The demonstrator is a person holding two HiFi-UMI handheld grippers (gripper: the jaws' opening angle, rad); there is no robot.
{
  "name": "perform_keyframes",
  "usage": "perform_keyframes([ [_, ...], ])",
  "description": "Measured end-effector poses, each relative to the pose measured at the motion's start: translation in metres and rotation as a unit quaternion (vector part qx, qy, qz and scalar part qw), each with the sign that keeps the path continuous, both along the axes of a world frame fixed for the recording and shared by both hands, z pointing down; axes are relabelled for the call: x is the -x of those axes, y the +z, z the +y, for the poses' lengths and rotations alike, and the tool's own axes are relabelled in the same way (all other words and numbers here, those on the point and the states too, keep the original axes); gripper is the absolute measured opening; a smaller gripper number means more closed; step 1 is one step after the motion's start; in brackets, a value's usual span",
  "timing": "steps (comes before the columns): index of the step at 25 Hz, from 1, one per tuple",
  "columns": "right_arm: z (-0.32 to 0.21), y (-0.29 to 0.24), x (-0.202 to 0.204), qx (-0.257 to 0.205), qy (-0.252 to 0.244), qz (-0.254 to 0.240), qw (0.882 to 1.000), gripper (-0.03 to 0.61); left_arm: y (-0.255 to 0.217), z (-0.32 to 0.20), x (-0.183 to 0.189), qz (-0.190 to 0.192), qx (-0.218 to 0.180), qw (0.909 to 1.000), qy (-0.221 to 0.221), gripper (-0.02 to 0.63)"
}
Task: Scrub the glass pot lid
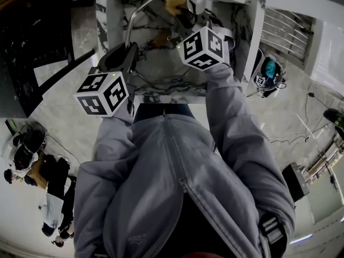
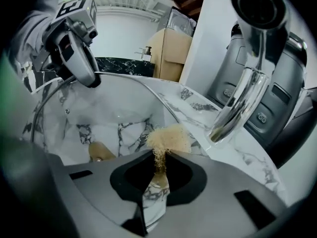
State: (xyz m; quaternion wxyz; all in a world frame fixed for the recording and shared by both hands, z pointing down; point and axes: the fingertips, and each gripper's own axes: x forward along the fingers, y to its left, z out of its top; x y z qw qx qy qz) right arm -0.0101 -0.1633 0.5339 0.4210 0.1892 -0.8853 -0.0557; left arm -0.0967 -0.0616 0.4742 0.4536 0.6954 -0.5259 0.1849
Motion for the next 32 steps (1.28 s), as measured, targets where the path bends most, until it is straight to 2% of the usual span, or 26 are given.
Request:
perform_keyframes([
  [6, 0.001, 0.014, 0.011, 0.014, -0.014, 0.003, 1.000, 0.055, 0.002, -0.002, -0.001, 0.001, 0.003, 1.0000, 0.000, 0.067],
  [17, 0.048, 0.027, 0.011, 0.066, -0.098, 0.031, 0.993, 0.055, 0.004, -0.001, 0.001, 0.001, 0.014, 0.9998, -0.014, 0.067],
  [26, 0.089, 0.032, -0.001, 0.096, -0.117, 0.036, 0.988, 0.055, 0.007, 0.004, 0.000, -0.003, 0.015, 0.9996, -0.023, 0.067],
  [32, 0.123, 0.034, -0.010, 0.131, -0.136, 0.040, 0.981, 0.055, 0.010, 0.008, -0.001, -0.003, 0.015, 0.9995, -0.026, 0.067],
])
